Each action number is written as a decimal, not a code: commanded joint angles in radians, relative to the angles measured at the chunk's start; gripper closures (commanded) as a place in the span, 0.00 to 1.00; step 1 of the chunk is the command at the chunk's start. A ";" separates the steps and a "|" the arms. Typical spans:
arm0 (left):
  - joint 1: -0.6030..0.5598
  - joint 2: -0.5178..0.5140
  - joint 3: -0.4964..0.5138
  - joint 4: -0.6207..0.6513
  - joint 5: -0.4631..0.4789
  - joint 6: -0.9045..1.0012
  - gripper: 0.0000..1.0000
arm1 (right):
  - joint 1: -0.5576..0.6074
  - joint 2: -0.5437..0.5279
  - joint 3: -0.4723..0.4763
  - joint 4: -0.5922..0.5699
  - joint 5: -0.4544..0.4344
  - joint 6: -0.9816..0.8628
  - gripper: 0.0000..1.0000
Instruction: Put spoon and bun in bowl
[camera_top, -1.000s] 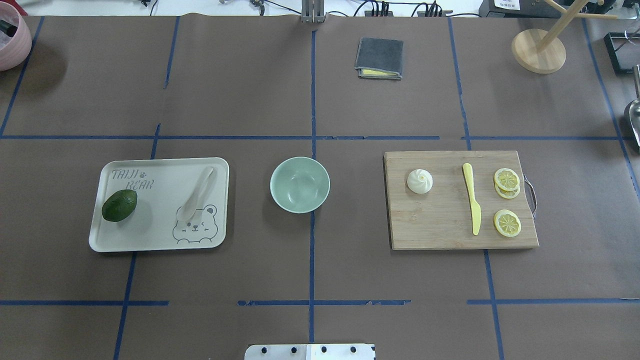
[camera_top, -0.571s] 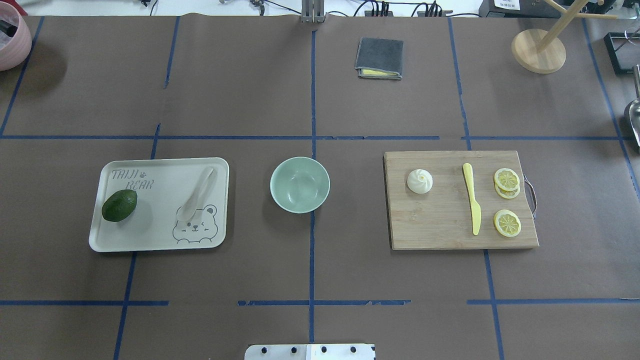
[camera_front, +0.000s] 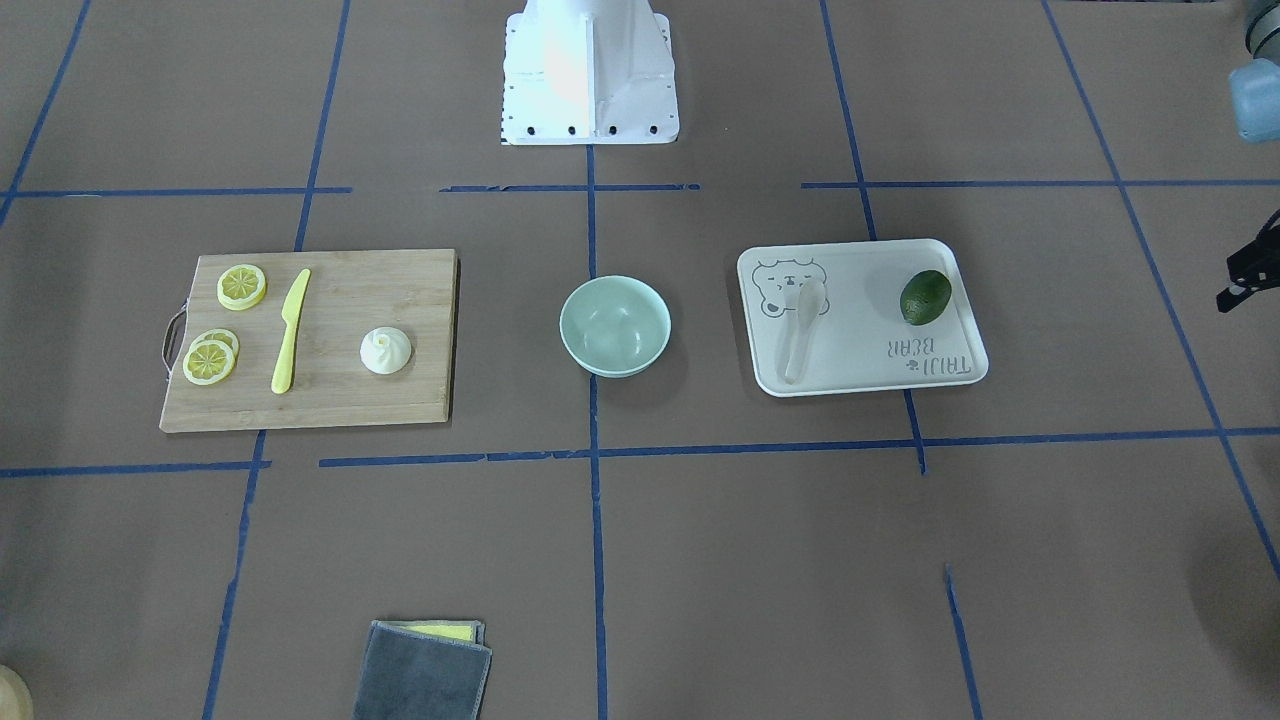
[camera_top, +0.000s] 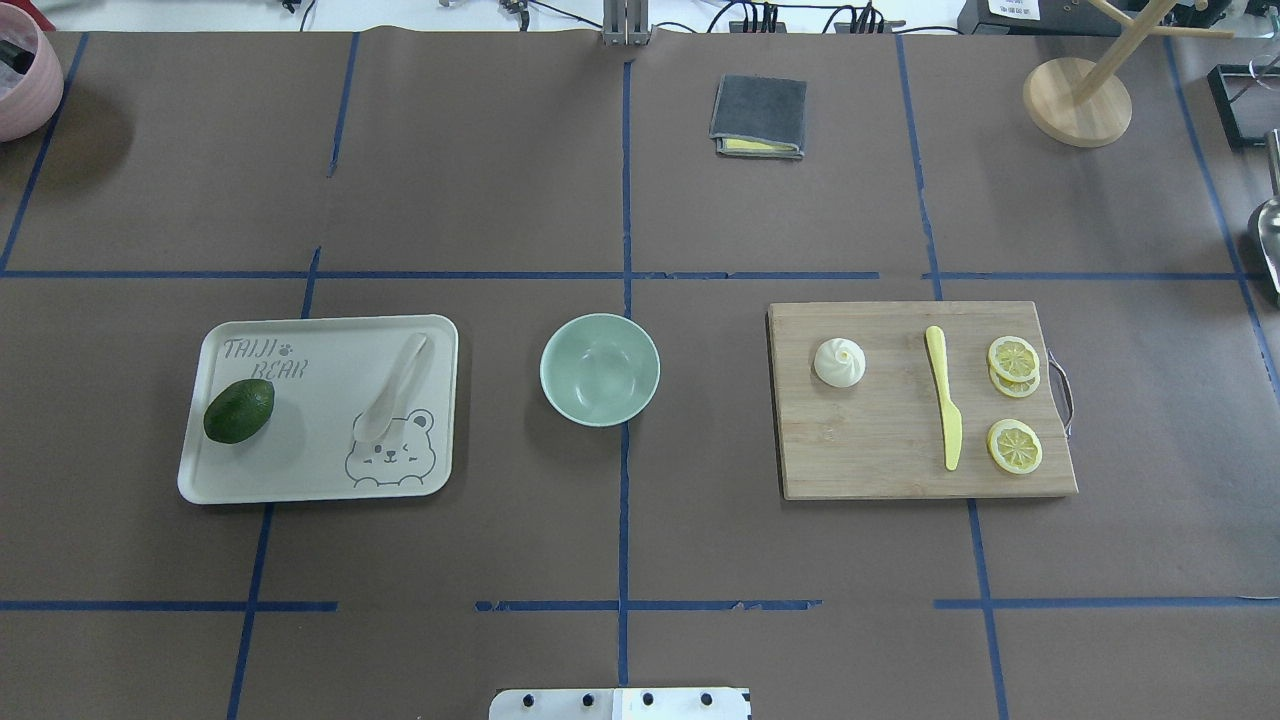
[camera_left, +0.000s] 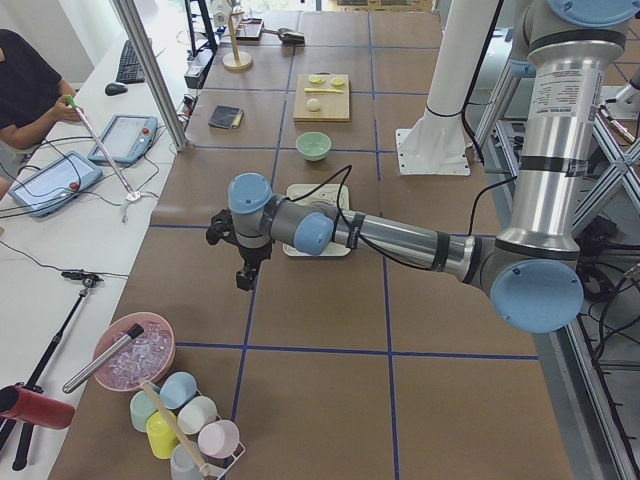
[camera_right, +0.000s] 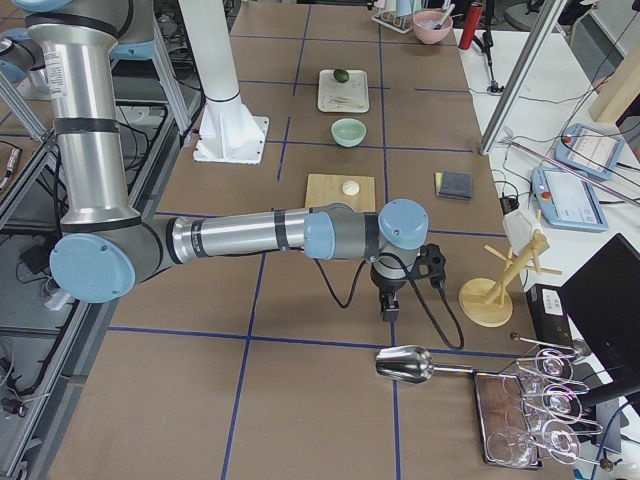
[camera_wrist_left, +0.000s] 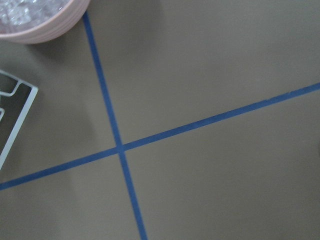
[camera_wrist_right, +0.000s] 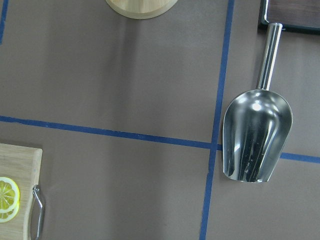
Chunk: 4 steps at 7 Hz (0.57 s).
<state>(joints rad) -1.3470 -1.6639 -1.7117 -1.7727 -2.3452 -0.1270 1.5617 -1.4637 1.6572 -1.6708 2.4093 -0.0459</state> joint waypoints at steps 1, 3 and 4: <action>0.142 -0.019 -0.029 -0.208 0.007 -0.313 0.00 | -0.024 0.002 0.025 0.002 0.001 0.006 0.00; 0.263 -0.020 -0.045 -0.368 0.020 -0.588 0.00 | -0.116 0.008 0.129 0.005 -0.010 0.258 0.00; 0.343 -0.022 -0.084 -0.388 0.103 -0.696 0.00 | -0.170 0.009 0.186 0.034 -0.018 0.378 0.00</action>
<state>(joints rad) -1.0903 -1.6840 -1.7603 -2.1104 -2.3086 -0.6803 1.4543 -1.4562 1.7739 -1.6599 2.4001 0.1840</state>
